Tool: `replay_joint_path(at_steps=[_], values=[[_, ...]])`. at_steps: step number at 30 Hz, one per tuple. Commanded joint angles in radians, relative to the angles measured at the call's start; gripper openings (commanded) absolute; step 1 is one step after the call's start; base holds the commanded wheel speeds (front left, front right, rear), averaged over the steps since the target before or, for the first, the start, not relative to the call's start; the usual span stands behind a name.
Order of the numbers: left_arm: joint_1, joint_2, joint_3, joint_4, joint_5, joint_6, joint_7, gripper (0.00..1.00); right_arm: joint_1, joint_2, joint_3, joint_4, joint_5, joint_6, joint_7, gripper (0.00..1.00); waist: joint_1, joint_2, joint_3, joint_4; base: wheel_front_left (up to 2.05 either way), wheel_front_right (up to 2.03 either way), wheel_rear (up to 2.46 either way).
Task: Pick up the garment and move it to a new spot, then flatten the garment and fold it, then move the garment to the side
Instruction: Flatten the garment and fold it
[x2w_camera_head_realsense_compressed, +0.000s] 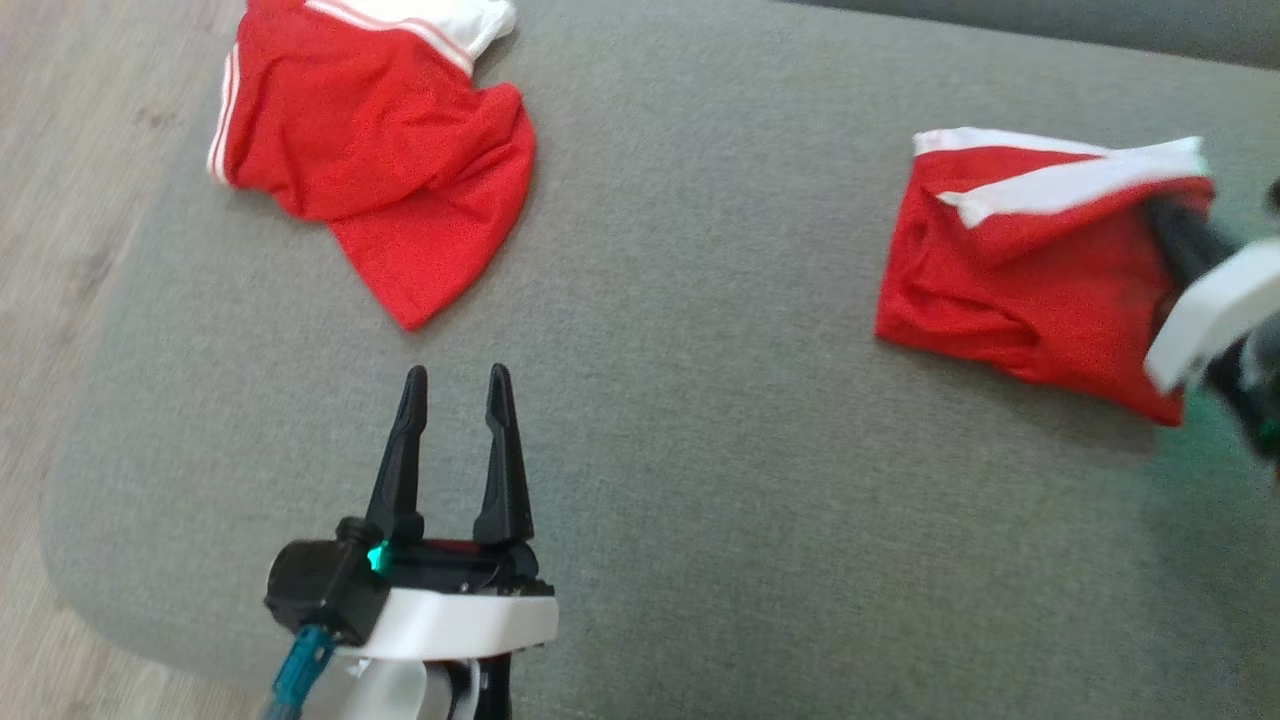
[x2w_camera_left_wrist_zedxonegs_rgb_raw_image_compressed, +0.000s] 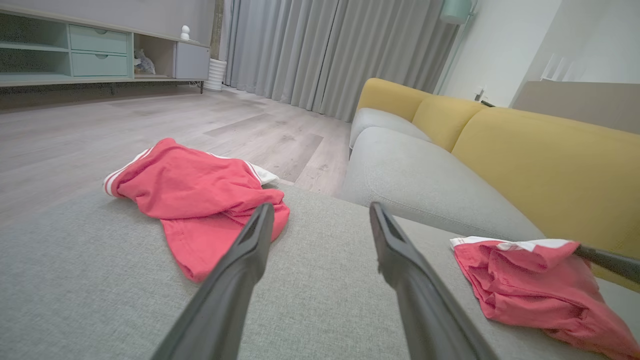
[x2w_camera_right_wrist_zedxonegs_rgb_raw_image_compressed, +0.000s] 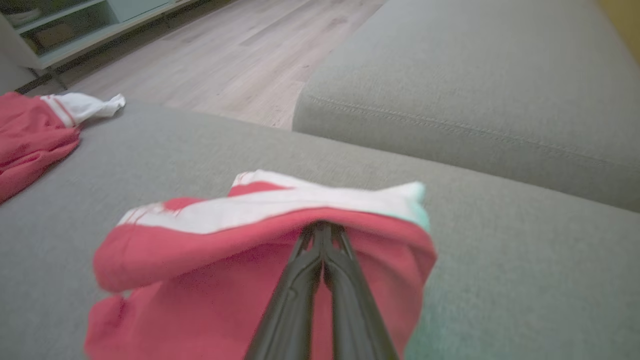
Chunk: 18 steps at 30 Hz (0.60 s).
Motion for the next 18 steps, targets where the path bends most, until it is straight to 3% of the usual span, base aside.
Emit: replay_joint_path(at_steps=[1,6,12,18], values=[[-0.038,0.000,0.022,-0.032,-0.005,0.006,-0.004,1.00,-0.057,-0.028,-0.009,-0.010,-0.011,-0.001,-0.023,0.00,-0.0001,0.0000,0.023,0.023,0.00,0.00,0.00],[-0.055,0.000,0.007,-0.036,-0.016,0.012,-0.004,1.00,-0.171,-0.026,-0.028,0.071,-0.054,-0.001,-0.084,0.00,-0.0001,0.0000,0.055,0.042,0.00,0.00,0.00],[-0.075,0.000,-0.007,-0.034,-0.022,0.017,-0.004,1.00,-0.235,0.009,-0.044,0.169,-0.127,-0.001,-0.268,0.00,-0.0001,0.0000,0.076,0.052,0.00,0.00,0.00],[-0.060,0.000,0.002,-0.035,-0.019,0.027,-0.004,1.00,-0.113,-0.042,0.026,0.059,-0.059,-0.001,-0.228,0.00,-0.0001,0.0000,0.053,0.041,0.00,0.00,0.00]])
